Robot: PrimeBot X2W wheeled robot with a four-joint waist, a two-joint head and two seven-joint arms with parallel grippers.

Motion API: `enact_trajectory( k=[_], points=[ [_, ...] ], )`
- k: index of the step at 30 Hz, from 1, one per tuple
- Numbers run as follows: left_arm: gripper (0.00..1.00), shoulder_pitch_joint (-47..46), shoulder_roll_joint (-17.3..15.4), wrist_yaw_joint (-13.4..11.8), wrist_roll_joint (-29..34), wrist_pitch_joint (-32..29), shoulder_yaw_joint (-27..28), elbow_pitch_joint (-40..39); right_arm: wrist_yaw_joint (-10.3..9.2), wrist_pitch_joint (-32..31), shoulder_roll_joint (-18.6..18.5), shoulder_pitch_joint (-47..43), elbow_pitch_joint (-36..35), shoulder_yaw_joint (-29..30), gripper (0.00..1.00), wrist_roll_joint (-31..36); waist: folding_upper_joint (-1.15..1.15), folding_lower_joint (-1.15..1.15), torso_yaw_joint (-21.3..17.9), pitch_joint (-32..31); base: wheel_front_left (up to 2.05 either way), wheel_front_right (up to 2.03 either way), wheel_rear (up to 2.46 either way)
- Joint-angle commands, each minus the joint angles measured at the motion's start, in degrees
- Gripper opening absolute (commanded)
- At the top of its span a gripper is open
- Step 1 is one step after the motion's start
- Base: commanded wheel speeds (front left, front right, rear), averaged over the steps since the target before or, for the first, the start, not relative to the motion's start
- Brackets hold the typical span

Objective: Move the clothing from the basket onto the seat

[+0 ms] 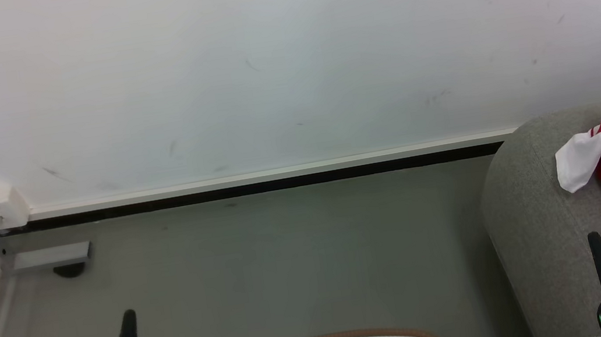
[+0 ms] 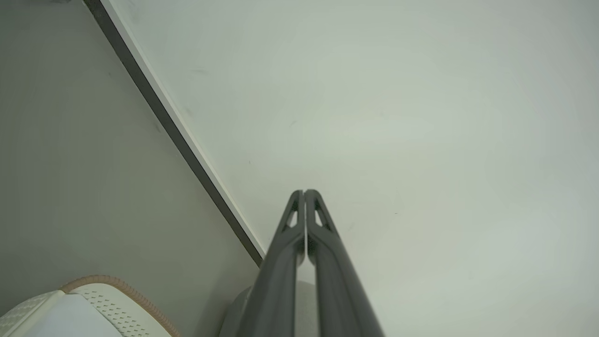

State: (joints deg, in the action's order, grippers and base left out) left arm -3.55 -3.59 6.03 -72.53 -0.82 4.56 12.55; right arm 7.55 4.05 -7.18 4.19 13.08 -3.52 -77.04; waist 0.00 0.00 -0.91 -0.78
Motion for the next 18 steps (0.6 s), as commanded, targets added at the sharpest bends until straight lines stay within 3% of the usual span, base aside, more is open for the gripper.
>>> enact_trajectory(
  k=[1,18],
  points=[
    [0.0,-1.05,0.0,0.09,-1.27,-0.37,0.29,-0.51,-0.07,-0.35,-0.53,1.02,-0.07,0.26,0.0,-1.56,0.0,0.0,0.03,0.02,0.0,0.0,0.0],
    [0.0,-1.9,0.25,-0.17,-8.9,-2.69,1.12,-0.48,-0.09,-1.67,-1.39,1.77,0.22,0.78,0.0,-10.34,0.0,0.0,0.34,0.28,0.0,0.0,0.0]
  ],
)
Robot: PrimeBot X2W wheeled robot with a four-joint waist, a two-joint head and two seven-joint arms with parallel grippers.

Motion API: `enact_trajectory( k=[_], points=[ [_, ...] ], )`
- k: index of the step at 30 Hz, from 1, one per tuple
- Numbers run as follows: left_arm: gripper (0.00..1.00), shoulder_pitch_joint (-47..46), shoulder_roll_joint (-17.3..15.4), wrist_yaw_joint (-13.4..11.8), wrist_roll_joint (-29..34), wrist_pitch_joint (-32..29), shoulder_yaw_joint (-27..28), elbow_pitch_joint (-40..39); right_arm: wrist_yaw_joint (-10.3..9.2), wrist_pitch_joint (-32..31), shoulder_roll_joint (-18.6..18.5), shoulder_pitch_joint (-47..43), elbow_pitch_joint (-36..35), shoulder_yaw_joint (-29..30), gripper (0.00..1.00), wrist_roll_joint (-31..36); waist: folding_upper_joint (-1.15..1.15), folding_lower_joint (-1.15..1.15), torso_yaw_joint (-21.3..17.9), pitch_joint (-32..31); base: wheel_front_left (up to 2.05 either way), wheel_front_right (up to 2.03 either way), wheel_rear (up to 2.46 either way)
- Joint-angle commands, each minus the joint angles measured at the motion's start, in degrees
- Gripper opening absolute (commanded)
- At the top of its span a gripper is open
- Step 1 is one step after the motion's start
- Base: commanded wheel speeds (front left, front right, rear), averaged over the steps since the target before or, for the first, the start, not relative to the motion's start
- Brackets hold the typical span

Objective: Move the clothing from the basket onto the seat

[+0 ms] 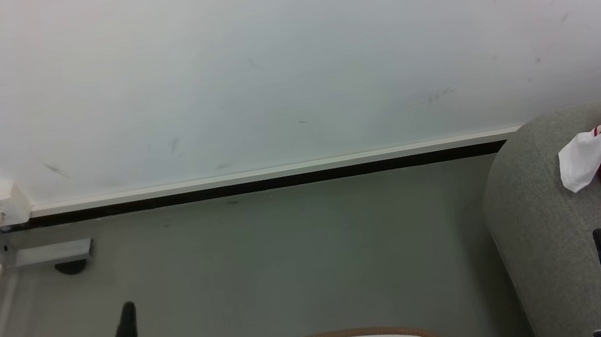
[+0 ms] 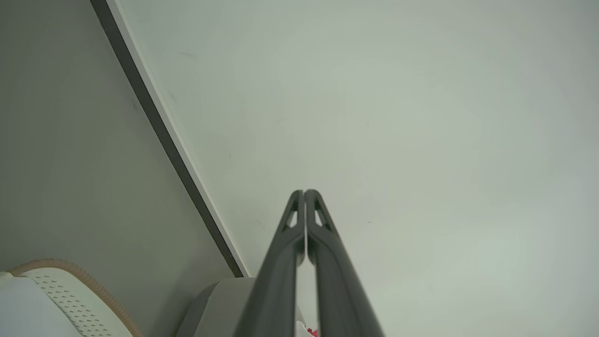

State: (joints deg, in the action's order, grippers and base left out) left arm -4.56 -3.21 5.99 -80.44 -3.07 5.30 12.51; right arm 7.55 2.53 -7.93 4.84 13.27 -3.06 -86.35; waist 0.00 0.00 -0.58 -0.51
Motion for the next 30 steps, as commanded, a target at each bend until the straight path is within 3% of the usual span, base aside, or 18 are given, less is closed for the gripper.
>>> enact_trajectory(
  k=[1,30],
  points=[
    [0.0,-0.92,-0.11,-0.14,-1.48,-0.55,0.42,-0.43,-0.09,-0.26,-0.7,1.14,0.06,0.35,0.0,-1.61,0.0,0.0,0.03,0.03,0.0,0.0,0.0],
    [0.0,-2.11,0.31,-0.42,-12.3,-3.63,1.46,-0.35,-0.12,-2.05,-1.9,2.0,0.46,0.86,0.0,-13.85,0.0,0.0,0.57,0.47,0.0,0.0,0.0]
  ],
)
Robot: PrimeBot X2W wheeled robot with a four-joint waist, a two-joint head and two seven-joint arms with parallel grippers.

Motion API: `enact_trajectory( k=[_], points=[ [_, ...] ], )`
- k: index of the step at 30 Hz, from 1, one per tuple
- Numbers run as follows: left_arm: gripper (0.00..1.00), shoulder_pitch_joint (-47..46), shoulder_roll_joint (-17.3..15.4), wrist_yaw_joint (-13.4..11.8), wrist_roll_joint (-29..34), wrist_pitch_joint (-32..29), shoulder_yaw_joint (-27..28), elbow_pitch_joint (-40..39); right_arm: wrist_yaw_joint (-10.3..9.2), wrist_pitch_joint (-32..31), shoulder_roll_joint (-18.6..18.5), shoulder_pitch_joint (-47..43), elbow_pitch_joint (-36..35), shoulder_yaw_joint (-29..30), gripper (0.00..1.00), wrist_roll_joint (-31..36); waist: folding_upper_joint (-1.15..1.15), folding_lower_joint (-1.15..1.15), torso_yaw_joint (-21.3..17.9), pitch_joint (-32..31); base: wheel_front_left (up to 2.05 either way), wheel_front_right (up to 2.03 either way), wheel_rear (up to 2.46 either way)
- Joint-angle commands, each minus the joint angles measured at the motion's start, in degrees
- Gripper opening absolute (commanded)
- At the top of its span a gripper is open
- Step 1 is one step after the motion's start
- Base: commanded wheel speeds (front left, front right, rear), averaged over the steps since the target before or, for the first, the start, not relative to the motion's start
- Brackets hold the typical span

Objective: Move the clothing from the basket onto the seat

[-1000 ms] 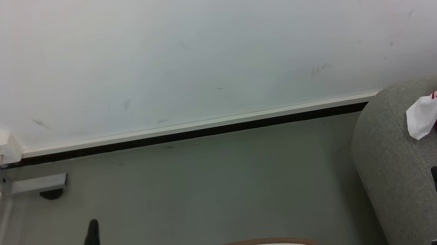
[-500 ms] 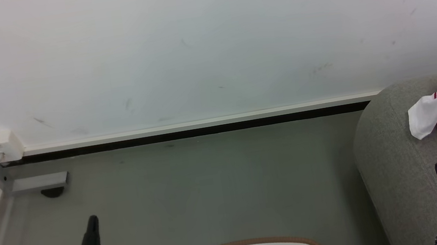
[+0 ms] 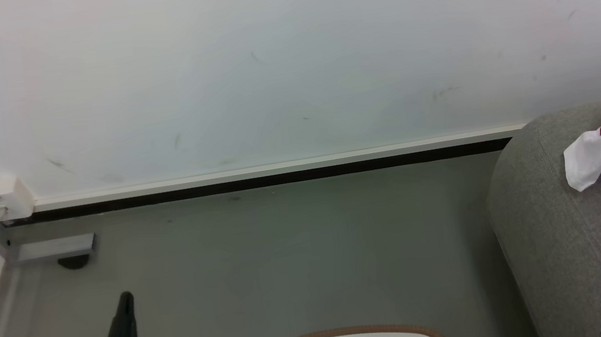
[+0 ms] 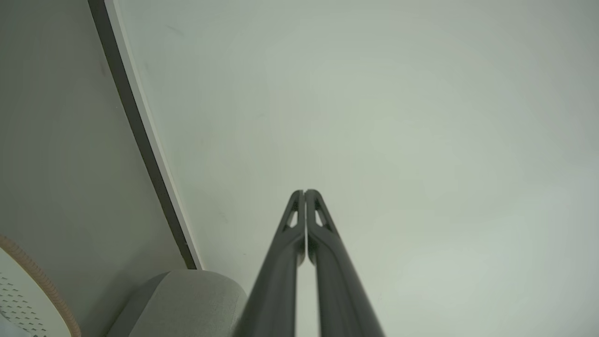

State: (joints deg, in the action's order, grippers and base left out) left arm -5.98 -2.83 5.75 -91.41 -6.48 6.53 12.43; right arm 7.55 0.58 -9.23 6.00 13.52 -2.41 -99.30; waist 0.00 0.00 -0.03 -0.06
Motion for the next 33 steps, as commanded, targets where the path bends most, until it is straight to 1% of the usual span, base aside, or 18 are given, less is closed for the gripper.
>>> enact_trajectory(
  k=[1,33],
  points=[
    [0.0,-0.69,-0.07,-0.19,-1.35,-0.3,0.24,-0.27,-0.12,-0.13,-0.61,0.82,0.21,0.19,0.0,-0.94,0.0,0.0,0.03,0.02,0.0,0.0,0.0],
    [0.0,-0.66,-0.08,-0.18,-1.26,-0.29,0.23,-0.27,-0.12,0.32,-0.87,0.71,0.09,-0.19,0.0,-1.2,0.0,0.0,0.03,0.02,0.0,0.0,0.0]
  ],
)
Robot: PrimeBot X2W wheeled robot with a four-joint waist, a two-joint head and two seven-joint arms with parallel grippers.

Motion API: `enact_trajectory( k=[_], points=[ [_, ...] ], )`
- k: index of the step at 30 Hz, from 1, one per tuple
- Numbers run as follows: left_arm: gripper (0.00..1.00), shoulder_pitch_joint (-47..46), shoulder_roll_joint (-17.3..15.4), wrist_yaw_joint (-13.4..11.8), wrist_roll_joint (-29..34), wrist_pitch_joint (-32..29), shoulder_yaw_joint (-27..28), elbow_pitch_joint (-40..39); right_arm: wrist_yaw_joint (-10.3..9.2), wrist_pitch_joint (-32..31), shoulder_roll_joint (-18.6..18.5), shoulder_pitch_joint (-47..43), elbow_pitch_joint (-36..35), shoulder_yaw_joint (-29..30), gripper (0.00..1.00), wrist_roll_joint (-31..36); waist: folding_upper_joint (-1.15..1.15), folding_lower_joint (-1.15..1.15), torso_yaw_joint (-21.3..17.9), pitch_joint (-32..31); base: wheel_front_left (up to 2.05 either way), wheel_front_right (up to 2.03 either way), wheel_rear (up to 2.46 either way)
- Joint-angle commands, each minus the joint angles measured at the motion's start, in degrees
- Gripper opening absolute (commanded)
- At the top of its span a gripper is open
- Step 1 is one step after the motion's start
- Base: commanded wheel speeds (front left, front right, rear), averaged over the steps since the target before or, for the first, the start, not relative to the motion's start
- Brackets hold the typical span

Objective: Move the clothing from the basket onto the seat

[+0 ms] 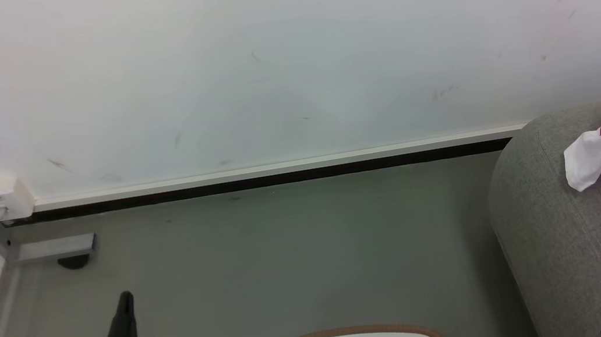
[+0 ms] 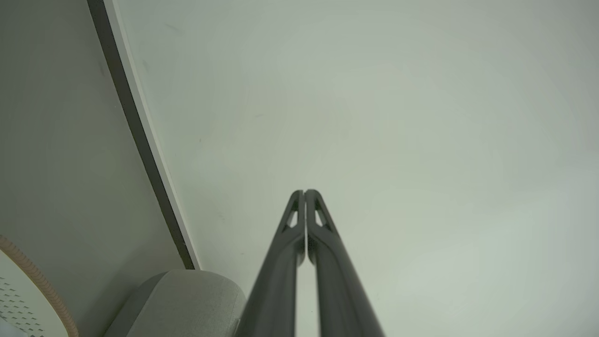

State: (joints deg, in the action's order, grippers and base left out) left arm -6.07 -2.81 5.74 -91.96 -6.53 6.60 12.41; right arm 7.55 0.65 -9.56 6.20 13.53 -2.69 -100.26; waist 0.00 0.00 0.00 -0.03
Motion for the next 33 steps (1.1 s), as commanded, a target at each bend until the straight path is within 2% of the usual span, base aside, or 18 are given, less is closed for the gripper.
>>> enact_trajectory(
  k=[1,33],
  points=[
    [0.0,-0.58,-0.1,-0.17,-0.71,-0.23,0.16,-0.25,-0.12,0.26,-0.55,0.51,0.08,0.07,0.0,-0.27,0.0,0.0,0.0,0.0,0.0,0.0,0.0],
    [0.0,-0.57,-0.1,-0.17,-0.71,-0.23,0.16,-0.25,-0.12,0.44,-0.75,0.5,-0.03,-0.27,0.0,-0.66,0.0,0.0,0.0,0.0,0.0,0.0,0.0]
  ],
)
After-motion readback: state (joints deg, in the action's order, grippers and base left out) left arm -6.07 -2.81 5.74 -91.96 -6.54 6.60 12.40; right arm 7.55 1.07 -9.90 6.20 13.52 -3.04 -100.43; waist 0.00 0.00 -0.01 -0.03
